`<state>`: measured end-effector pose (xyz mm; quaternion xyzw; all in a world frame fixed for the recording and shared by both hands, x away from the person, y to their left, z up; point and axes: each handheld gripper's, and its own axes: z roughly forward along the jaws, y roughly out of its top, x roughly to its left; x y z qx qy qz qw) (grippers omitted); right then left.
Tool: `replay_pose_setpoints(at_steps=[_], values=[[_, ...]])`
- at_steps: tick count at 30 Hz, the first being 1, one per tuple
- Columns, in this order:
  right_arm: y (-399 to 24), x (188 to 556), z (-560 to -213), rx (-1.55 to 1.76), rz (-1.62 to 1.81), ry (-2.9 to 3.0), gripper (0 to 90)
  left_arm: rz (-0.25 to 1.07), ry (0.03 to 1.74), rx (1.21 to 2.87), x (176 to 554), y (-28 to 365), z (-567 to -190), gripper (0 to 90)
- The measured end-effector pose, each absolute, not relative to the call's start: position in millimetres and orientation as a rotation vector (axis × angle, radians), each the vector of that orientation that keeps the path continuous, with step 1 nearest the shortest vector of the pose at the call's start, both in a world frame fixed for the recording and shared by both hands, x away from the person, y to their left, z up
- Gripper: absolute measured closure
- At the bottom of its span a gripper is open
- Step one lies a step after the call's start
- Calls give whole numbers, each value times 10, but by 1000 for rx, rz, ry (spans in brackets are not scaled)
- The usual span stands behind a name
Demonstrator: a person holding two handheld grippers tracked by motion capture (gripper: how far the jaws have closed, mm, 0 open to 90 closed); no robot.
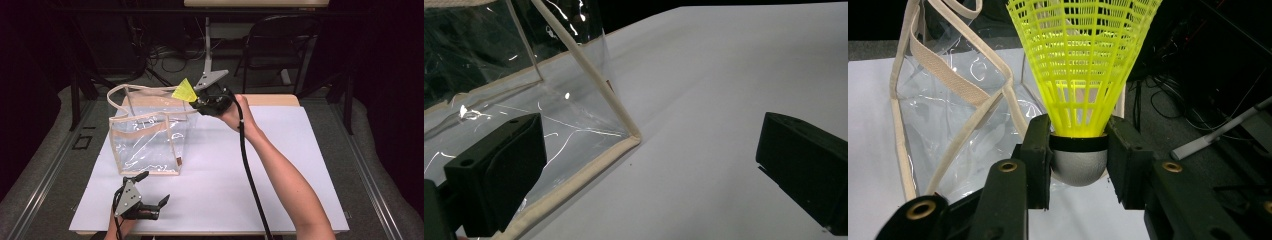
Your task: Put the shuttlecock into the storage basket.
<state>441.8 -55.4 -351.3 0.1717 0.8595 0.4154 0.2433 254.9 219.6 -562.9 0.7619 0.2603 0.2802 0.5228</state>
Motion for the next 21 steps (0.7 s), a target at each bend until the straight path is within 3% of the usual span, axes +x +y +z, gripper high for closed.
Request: replay_pose_setpoints(at_steps=[21], values=[[-310,4510,-3538,438,1088,2403,647,670,624,1826,2550,2197,-5629,0]])
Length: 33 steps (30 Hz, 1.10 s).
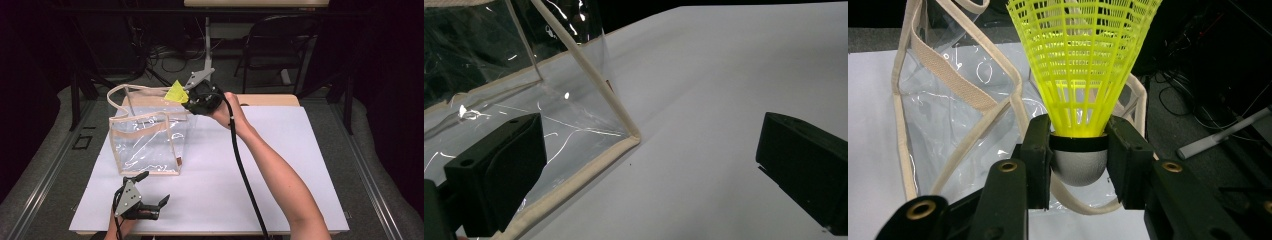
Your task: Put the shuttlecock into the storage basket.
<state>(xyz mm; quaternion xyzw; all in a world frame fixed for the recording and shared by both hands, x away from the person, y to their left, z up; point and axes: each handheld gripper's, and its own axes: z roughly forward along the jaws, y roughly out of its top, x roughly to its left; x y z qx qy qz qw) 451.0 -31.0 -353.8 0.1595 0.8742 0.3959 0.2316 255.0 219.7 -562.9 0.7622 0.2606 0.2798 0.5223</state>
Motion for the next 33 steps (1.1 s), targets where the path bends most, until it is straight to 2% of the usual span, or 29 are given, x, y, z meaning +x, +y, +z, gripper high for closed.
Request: replay_pose_setpoints(at_steps=[33], values=[[-104,4713,-3614,457,991,2483,646,669,616,1826,2546,2203,-5626,0]])
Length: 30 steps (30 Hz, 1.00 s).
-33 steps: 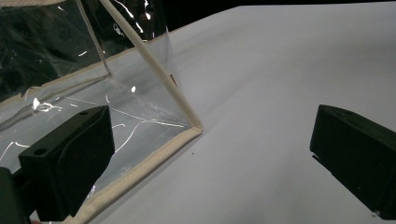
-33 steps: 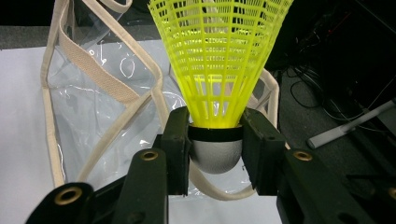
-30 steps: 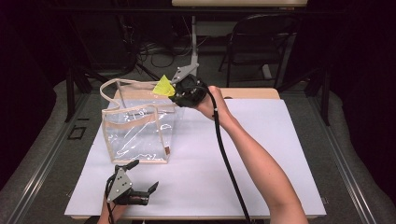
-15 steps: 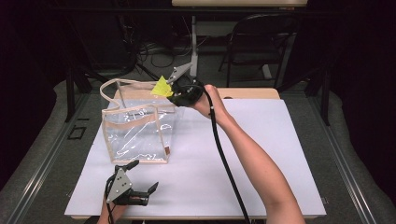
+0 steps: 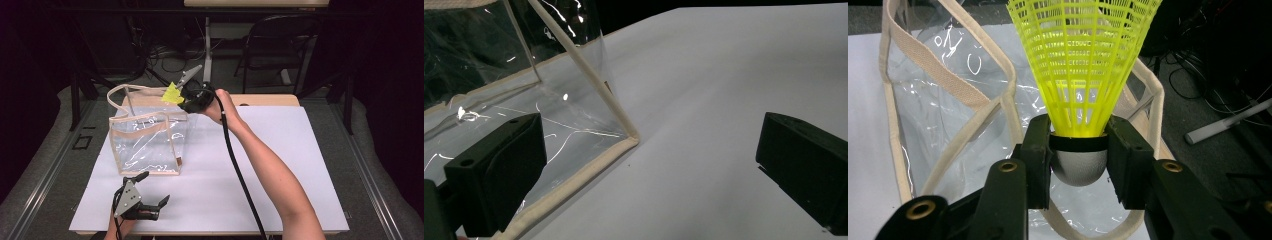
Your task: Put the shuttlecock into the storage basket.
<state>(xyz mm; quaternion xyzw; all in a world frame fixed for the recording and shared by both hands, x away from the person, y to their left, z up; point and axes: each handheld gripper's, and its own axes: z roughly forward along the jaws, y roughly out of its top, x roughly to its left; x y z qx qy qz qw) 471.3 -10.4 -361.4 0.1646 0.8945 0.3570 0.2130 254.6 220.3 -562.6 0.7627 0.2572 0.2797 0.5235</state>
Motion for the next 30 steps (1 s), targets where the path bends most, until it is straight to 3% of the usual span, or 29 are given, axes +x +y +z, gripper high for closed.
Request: replay_pose_setpoints(at_steps=[30], values=[[18,4841,-3599,499,914,2557,644,665,617,1820,2549,2206,-5626,0]])
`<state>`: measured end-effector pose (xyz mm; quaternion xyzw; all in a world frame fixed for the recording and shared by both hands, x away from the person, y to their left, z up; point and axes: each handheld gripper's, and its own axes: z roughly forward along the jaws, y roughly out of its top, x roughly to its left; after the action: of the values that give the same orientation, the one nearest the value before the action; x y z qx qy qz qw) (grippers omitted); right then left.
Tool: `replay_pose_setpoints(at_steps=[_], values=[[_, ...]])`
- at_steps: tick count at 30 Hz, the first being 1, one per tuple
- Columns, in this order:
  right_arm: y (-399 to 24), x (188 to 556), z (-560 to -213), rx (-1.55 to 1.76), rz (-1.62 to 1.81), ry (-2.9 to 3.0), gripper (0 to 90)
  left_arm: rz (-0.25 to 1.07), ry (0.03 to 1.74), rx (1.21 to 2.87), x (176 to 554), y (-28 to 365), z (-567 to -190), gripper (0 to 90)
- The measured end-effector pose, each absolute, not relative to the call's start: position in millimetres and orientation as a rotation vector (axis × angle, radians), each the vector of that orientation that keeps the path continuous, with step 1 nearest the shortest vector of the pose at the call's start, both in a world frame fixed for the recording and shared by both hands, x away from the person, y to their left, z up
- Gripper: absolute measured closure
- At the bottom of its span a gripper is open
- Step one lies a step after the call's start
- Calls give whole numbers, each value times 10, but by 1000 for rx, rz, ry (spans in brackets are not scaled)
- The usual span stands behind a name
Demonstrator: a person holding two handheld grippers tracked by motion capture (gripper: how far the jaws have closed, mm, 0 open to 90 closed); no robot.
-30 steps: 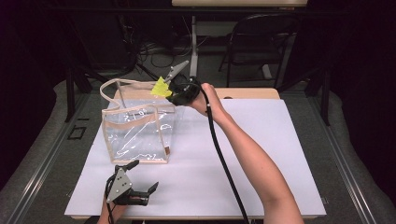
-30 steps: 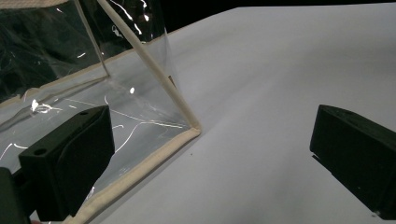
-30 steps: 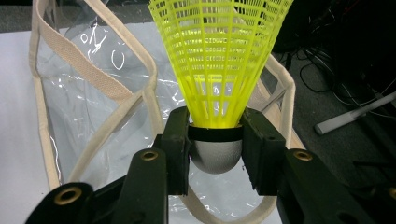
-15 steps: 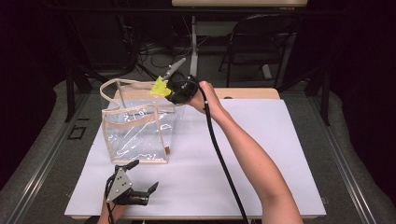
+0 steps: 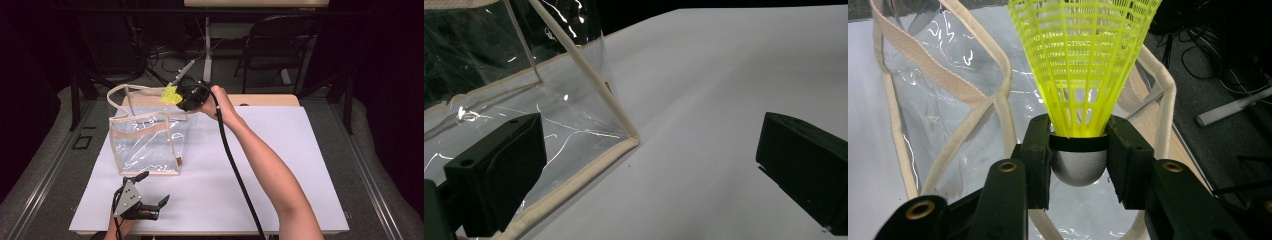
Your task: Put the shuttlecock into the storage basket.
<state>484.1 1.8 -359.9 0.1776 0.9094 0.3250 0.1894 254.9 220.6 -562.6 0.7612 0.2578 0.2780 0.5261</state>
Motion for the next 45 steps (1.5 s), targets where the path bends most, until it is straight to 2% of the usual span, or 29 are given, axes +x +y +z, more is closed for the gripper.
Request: replay_pose_setpoints(at_steps=[45], values=[[140,4952,-3634,534,793,2616,641,661,620,1813,2544,2208,-5625,0]])
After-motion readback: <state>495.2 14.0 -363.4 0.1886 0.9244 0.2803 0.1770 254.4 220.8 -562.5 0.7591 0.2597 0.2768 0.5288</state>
